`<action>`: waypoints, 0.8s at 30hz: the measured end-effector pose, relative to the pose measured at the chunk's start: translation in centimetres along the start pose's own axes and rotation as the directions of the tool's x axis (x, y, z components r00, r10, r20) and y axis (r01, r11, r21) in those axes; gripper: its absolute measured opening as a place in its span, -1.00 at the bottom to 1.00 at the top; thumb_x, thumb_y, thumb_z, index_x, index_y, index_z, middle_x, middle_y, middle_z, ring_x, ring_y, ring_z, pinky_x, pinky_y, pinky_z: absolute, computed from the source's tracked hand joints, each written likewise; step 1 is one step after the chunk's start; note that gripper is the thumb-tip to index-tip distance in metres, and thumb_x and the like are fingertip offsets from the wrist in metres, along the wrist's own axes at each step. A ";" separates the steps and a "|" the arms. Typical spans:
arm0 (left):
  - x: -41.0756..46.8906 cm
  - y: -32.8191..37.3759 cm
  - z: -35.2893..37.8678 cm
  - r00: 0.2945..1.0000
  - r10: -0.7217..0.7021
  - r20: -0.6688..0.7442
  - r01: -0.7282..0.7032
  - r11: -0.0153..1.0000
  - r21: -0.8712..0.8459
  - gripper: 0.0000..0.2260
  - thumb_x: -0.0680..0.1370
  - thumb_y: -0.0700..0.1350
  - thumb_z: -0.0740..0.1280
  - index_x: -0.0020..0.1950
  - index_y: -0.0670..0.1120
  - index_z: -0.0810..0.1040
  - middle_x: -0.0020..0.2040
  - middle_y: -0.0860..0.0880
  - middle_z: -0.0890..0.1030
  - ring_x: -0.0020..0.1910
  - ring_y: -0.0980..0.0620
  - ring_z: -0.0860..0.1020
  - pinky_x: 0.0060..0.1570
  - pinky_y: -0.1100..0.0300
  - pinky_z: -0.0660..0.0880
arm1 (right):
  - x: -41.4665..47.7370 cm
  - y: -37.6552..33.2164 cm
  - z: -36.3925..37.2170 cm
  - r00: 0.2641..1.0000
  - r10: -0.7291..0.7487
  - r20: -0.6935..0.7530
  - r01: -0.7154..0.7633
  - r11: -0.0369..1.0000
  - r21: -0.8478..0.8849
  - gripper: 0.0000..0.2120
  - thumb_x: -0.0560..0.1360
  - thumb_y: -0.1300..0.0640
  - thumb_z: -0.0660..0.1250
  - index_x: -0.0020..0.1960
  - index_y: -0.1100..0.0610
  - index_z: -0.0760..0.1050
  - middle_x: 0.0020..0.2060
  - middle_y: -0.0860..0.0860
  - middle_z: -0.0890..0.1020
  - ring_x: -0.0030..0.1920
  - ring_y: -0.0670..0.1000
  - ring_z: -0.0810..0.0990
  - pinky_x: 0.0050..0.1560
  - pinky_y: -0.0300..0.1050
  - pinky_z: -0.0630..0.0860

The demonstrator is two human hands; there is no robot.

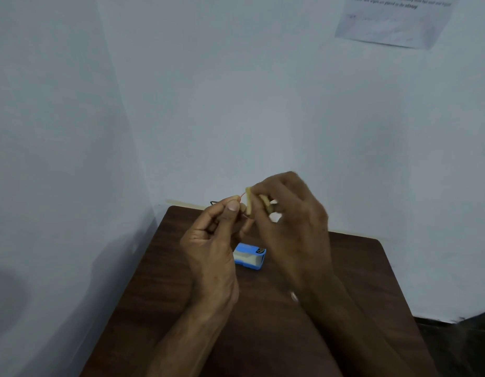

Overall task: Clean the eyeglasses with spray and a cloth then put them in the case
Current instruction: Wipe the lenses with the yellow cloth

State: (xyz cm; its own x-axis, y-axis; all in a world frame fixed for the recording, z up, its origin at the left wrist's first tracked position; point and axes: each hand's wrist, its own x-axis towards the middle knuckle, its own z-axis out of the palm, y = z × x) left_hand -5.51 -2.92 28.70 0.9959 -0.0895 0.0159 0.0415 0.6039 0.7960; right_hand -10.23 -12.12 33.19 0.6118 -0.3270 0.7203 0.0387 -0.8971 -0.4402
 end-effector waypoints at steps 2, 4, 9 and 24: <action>0.2 -0.1 -0.2 0.999 -0.034 -0.020 0.034 0.999 -0.006 -0.82 0.55 -0.18 0.47 0.10 -0.22 0.73 -0.01 -0.14 0.77 -0.03 -0.11 0.74 -0.09 0.10 0.66 | -1.5 -0.9 0.3 0.996 -0.061 0.065 0.062 0.998 -0.011 -0.98 0.58 0.20 0.46 -0.03 0.12 0.64 -0.03 -0.03 0.61 -0.10 -0.03 0.59 -0.13 -0.05 0.59; 0.1 -0.1 -0.2 0.998 -0.062 -0.023 0.062 0.998 -0.022 -0.84 0.55 -0.20 0.46 0.11 -0.21 0.73 0.00 -0.16 0.77 -0.04 -0.09 0.74 -0.09 0.10 0.67 | -2.0 -0.4 0.1 0.997 -0.046 0.060 0.047 0.999 -0.025 -0.97 0.57 0.20 0.48 -0.04 0.11 0.63 -0.03 -0.03 0.61 -0.11 -0.01 0.59 -0.14 -0.01 0.59; -0.3 0.1 0.0 0.996 -0.088 -0.032 0.086 0.995 -0.046 -0.77 0.50 -0.16 0.48 0.12 -0.22 0.73 0.02 -0.21 0.76 -0.05 -0.10 0.76 -0.08 0.12 0.70 | -0.7 0.7 -0.3 0.999 -0.008 -0.031 0.005 0.996 -0.093 -0.95 0.56 0.25 0.47 -0.05 0.13 0.63 -0.04 -0.01 0.62 -0.13 0.02 0.60 -0.18 0.00 0.59; -1.0 0.5 -0.2 1.000 -0.013 0.000 0.013 0.999 0.049 -0.73 0.48 -0.12 0.49 0.11 -0.24 0.73 -0.02 -0.19 0.76 -0.02 -0.16 0.75 -0.04 0.05 0.68 | -1.2 -0.5 -1.1 0.995 -0.095 0.043 0.099 0.991 -0.093 -0.93 0.56 0.28 0.46 -0.02 0.13 0.64 -0.01 -0.02 0.63 -0.12 0.02 0.61 -0.16 0.00 0.58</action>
State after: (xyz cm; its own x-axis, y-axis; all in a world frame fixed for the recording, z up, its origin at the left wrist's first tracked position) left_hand -6.43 -2.43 28.96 0.9952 -0.0973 0.0057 0.0503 0.5630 0.8249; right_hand -11.86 -11.56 33.10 0.6388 -0.2270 0.7351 0.0258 -0.9486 -0.3153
